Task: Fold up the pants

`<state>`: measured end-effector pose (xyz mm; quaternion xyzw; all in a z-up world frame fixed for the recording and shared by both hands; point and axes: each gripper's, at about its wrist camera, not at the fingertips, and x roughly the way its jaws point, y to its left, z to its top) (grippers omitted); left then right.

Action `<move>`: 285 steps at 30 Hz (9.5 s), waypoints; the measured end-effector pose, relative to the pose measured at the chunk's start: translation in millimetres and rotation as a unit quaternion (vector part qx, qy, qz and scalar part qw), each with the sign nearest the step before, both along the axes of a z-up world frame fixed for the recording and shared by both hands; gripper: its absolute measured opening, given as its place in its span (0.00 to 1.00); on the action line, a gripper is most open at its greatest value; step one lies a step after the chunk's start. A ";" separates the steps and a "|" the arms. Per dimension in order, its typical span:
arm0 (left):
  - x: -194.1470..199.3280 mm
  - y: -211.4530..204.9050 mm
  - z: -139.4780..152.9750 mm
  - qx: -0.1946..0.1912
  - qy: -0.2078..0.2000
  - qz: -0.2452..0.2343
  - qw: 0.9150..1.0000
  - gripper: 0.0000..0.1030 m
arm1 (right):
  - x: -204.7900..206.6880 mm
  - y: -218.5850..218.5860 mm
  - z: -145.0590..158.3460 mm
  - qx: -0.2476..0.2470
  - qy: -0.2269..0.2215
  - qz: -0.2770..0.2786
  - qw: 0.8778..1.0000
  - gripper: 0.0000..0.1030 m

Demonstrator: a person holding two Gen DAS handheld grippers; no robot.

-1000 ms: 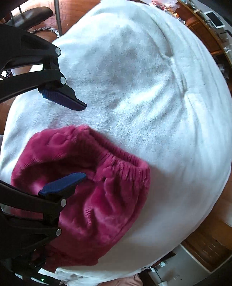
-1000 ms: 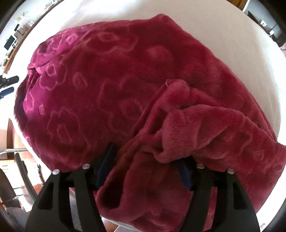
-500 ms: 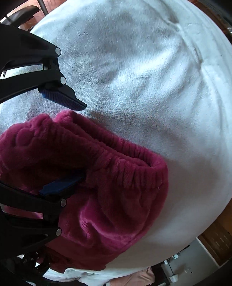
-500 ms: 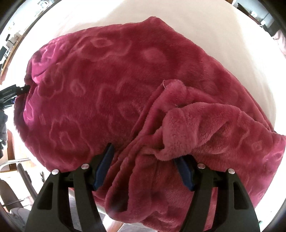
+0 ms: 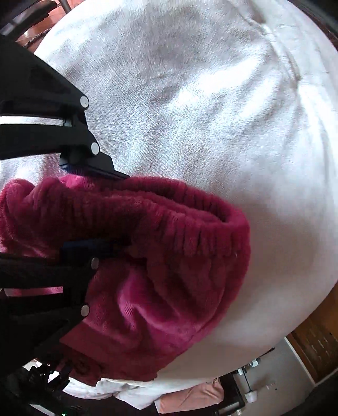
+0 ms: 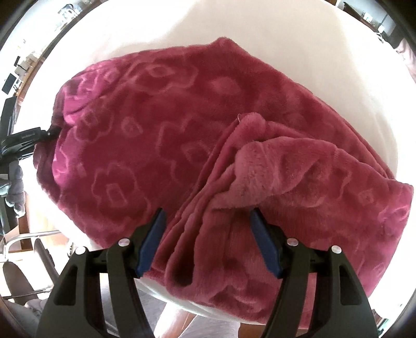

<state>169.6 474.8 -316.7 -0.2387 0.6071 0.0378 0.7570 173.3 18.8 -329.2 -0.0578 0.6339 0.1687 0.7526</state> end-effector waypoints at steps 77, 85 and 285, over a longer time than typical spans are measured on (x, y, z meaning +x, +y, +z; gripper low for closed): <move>-40.2 -298.1 129.1 0.065 -0.130 -0.211 0.967 0.77 | -13.0 -154.5 10.3 0.193 0.021 -0.153 0.969 0.50; -24.3 -276.0 106.2 0.082 -0.100 -0.195 0.972 0.77 | -20.3 -150.4 44.2 0.195 -0.001 -0.116 0.974 0.22; 59.6 -357.3 24.7 0.034 0.001 -0.310 0.950 0.95 | -22.6 -284.0 -46.9 0.233 0.064 -0.282 0.929 0.90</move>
